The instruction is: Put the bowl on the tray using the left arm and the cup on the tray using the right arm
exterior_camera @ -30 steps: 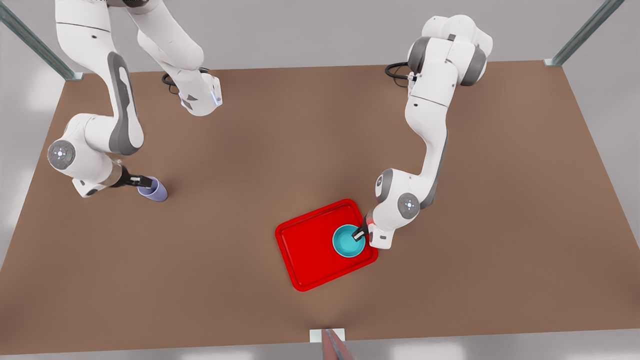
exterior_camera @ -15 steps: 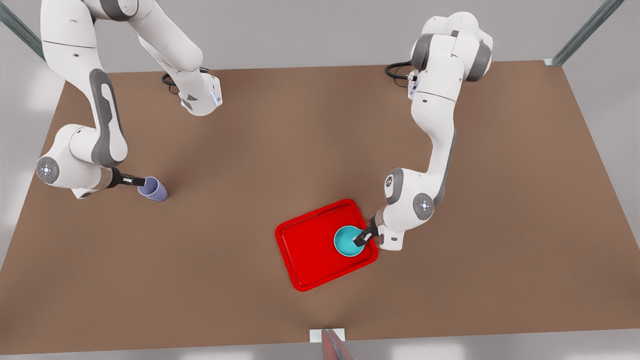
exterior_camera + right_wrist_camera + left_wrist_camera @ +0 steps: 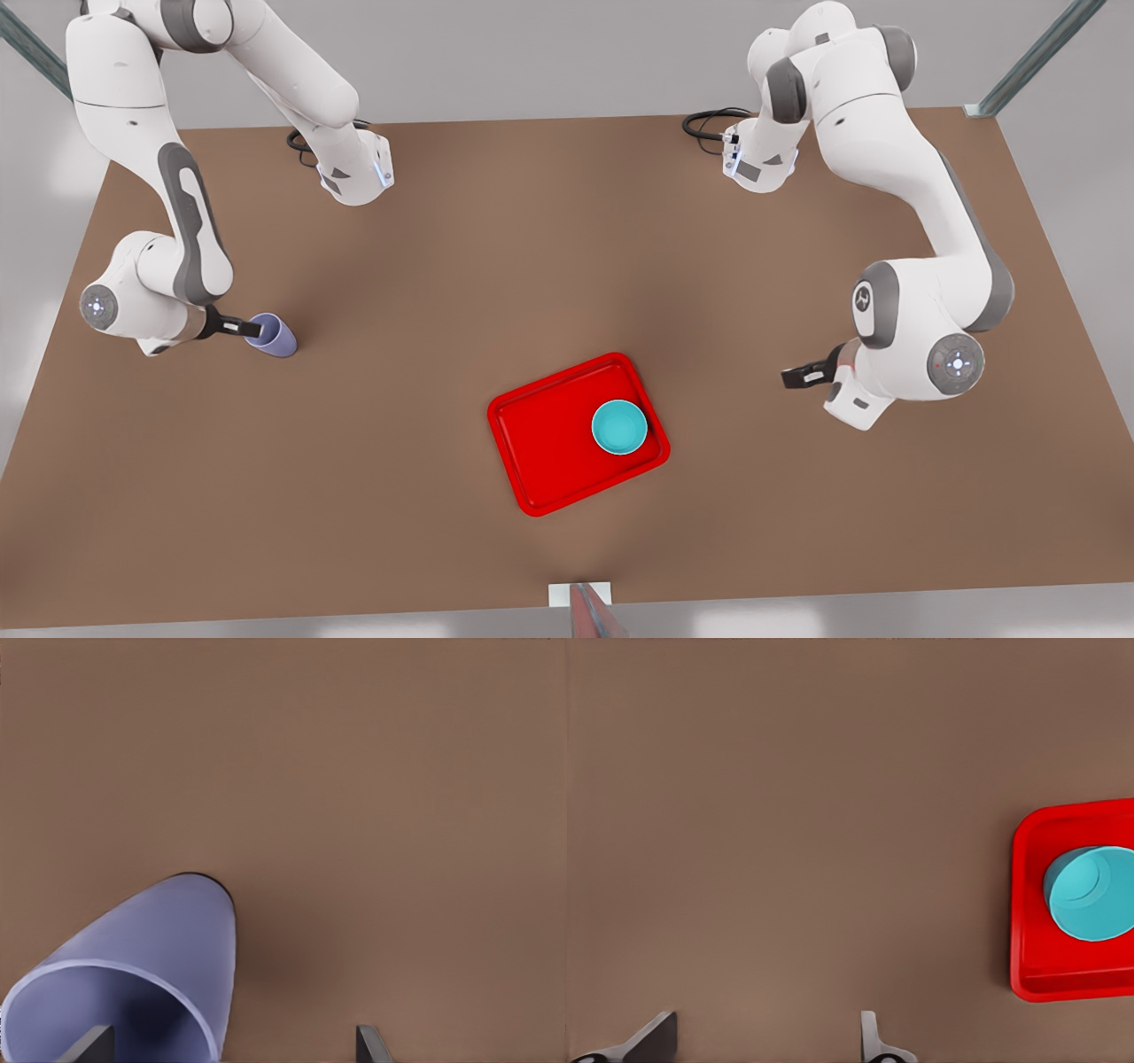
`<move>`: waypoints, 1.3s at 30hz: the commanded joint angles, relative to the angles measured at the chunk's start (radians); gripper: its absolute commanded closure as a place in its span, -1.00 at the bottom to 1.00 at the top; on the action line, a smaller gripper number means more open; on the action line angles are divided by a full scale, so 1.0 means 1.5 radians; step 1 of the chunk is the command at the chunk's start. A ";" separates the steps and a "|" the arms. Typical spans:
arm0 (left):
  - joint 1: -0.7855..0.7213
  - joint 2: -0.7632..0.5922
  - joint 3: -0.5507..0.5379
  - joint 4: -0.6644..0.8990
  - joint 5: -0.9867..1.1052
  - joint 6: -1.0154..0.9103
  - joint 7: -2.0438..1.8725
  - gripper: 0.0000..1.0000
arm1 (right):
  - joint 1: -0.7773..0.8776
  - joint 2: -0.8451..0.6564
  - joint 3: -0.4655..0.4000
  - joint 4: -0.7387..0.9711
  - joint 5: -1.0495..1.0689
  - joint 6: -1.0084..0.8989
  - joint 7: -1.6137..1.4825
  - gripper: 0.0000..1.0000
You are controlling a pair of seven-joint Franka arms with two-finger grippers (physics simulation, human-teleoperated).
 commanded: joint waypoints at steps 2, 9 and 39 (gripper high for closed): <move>-0.001 0.000 0.000 0.000 0.017 0.000 -0.001 -1.00 | 0.000 0.009 0.000 -0.002 0.000 0.014 0.000 -1.00; -0.002 0.000 0.000 0.000 0.017 0.000 -0.002 -1.00 | 0.009 0.039 0.000 -0.005 -0.004 0.040 0.007 -1.00; 0.197 -0.300 -0.282 -0.181 0.313 0.050 0.125 -1.00 | 0.478 0.077 0.073 0.419 -0.001 -0.201 0.303 0.57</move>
